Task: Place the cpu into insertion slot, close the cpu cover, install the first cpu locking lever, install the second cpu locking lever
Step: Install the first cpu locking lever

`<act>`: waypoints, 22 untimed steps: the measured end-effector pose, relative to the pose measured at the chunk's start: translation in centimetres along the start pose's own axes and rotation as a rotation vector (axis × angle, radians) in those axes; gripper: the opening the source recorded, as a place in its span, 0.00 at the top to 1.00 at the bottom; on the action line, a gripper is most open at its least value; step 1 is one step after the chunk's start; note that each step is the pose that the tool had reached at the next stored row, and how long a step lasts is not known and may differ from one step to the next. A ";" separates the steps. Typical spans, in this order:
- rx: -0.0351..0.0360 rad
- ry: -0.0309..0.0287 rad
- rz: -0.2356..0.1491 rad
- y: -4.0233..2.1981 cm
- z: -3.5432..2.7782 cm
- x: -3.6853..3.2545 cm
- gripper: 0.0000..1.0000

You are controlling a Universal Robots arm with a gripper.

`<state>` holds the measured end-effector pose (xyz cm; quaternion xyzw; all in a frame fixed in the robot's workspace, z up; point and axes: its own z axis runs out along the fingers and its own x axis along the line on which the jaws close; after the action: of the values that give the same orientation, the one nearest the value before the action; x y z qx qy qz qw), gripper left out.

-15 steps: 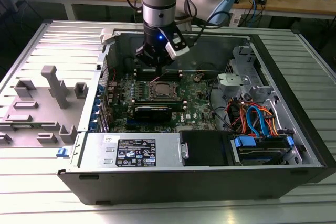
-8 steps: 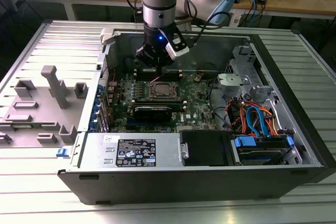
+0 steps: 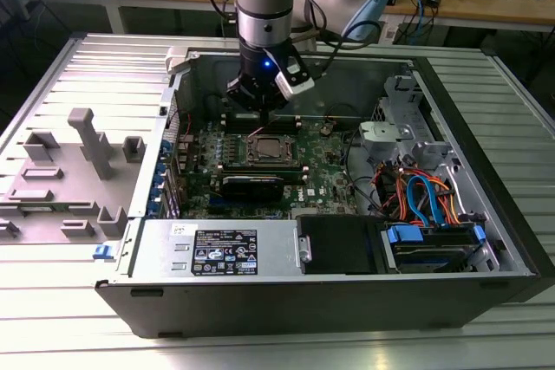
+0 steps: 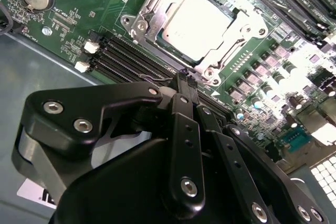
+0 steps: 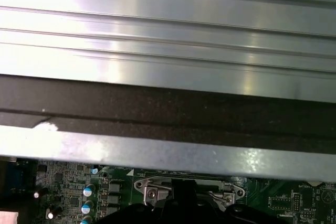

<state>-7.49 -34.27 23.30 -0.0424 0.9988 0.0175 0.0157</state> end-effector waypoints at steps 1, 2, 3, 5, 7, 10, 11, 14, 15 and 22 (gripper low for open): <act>0.0000 0.0000 0.000 0.07 0.04 -0.07 0.89; 0.0000 0.0000 0.000 0.12 0.09 -0.15 0.89; -0.0001 -0.0001 0.000 0.16 0.13 -0.20 0.89; -0.0002 -0.0001 0.000 0.20 0.26 -0.38 0.89; -0.0001 0.0000 0.000 0.20 0.40 -0.47 0.89; -0.0001 0.0000 0.000 0.19 0.68 -0.57 0.89; 0.0000 0.0000 0.000 0.19 0.82 -0.60 0.89; 0.0000 0.0000 0.000 0.17 1.09 -0.77 0.89; 0.0000 0.0001 0.000 0.16 1.13 -0.90 0.89; -0.0010 -0.0001 0.000 0.08 1.50 -1.68 0.89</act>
<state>-5.78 -34.00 21.85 -0.0425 0.9988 0.0180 0.0157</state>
